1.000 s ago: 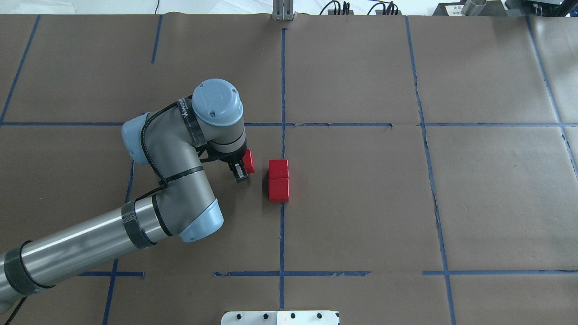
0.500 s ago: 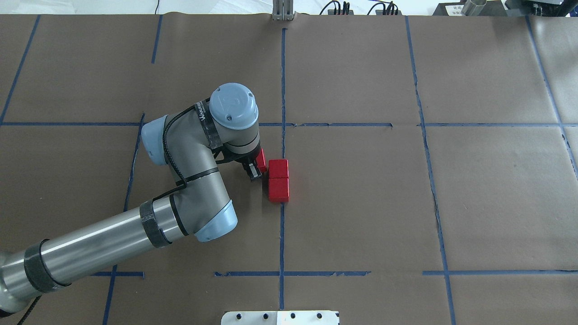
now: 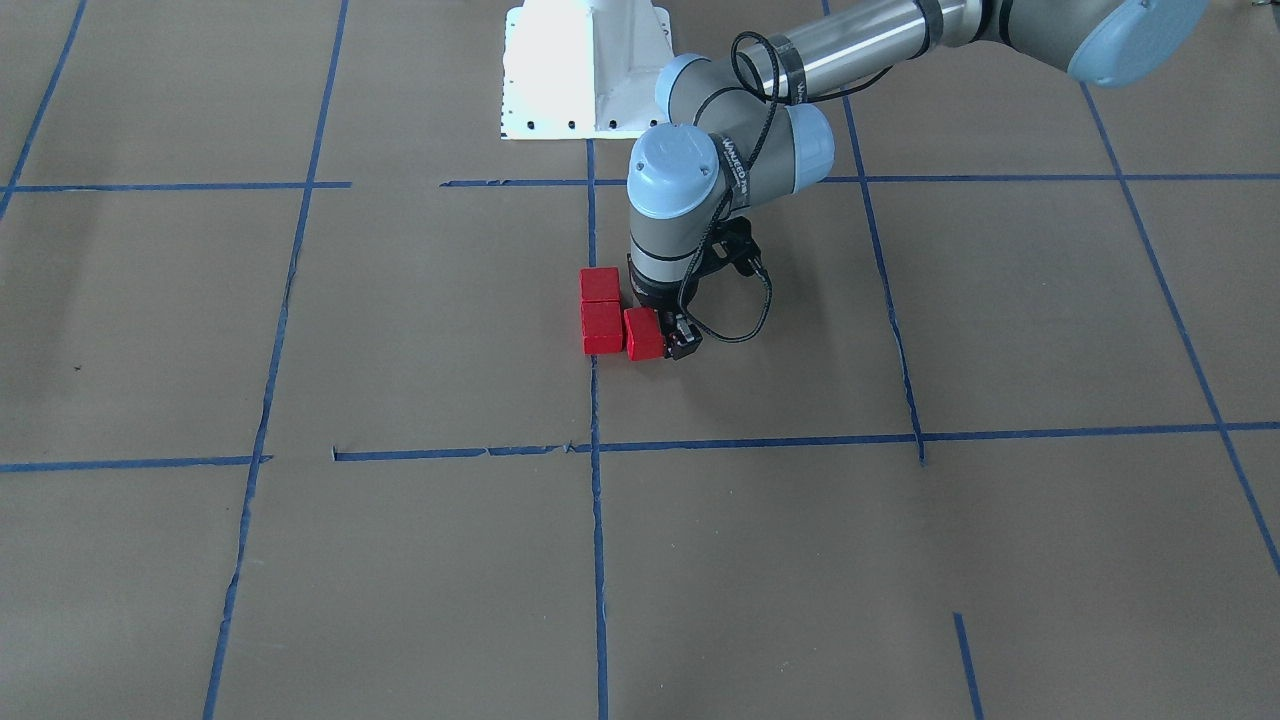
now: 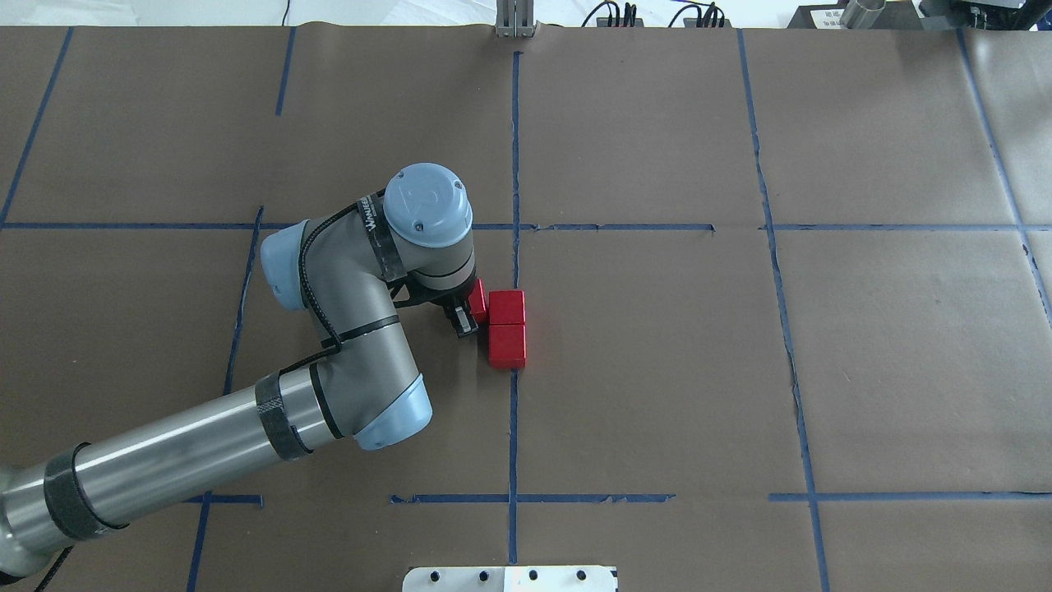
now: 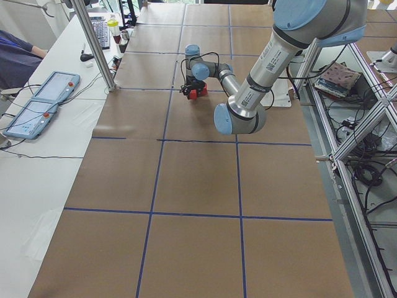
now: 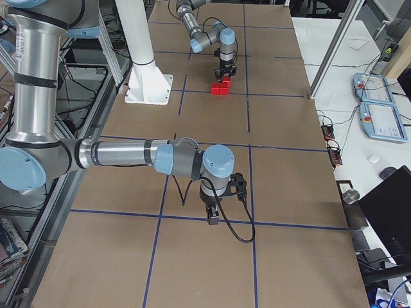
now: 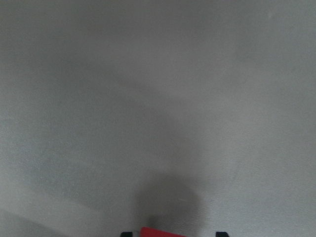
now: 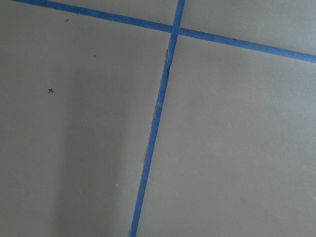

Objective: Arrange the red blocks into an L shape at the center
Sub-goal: 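Lower the cube against the farther cube's side and hold it there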

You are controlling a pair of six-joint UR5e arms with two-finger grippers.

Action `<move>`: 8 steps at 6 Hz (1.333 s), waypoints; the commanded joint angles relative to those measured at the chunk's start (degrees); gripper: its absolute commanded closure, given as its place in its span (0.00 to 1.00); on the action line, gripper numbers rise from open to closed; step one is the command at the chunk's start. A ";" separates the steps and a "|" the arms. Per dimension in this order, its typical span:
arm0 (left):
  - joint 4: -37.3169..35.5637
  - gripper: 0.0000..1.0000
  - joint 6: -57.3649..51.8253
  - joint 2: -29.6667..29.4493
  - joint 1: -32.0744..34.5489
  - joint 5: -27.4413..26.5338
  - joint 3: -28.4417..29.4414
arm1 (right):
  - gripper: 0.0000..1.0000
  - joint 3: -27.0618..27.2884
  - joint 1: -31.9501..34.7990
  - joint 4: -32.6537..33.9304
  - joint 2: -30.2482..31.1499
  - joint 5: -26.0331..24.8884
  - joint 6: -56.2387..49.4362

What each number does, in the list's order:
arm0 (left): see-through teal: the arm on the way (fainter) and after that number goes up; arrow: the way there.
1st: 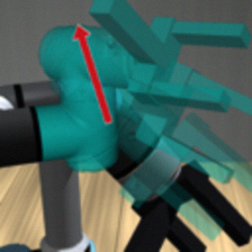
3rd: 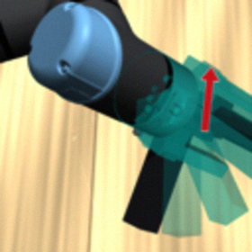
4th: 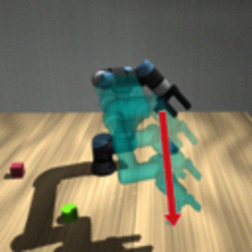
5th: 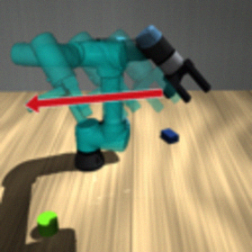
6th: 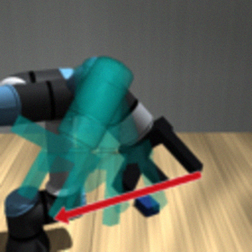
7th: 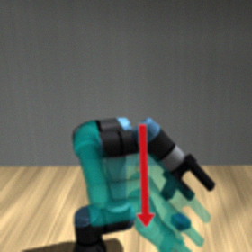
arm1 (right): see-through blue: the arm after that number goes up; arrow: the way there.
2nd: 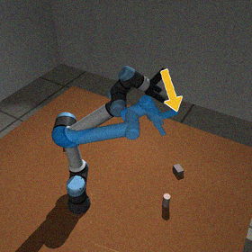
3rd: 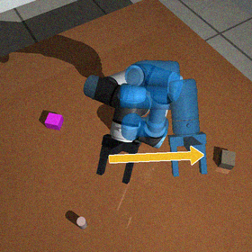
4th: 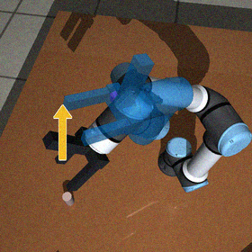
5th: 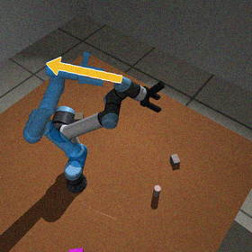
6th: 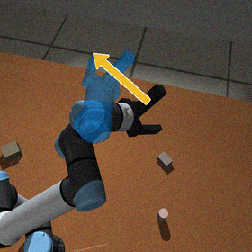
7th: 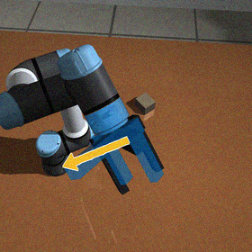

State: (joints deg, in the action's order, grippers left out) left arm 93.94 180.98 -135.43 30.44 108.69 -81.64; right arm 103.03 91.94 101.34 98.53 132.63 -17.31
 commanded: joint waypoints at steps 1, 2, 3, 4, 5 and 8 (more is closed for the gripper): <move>-0.08 0.84 -0.10 0.08 -0.03 -0.06 -0.19 | 0.00 -0.02 0.00 0.00 0.00 0.00 0.00; 0.01 0.84 -0.10 -0.01 -0.03 -0.06 -0.19 | 0.00 -0.11 0.00 0.00 0.00 0.00 0.00; 0.01 0.83 -0.53 -0.01 -0.46 -0.06 -0.19 | 0.00 -0.20 0.00 0.00 0.00 0.00 0.00; 0.01 0.80 -1.06 -0.01 -0.90 -0.06 -0.19 | 0.00 -0.29 0.00 0.00 0.00 -0.09 0.00; 0.01 0.77 -1.76 -0.01 -0.91 -0.06 -0.19 | 0.00 -0.46 0.00 0.00 0.00 -0.09 0.00; 0.01 0.70 -1.86 -0.01 -0.91 -0.15 -0.19 | 0.00 -0.46 0.00 0.00 -0.09 -0.09 0.00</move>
State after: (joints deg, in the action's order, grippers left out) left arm 93.96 179.16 -135.44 29.54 108.55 -81.83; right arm 102.59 91.93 101.34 98.50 132.54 -17.31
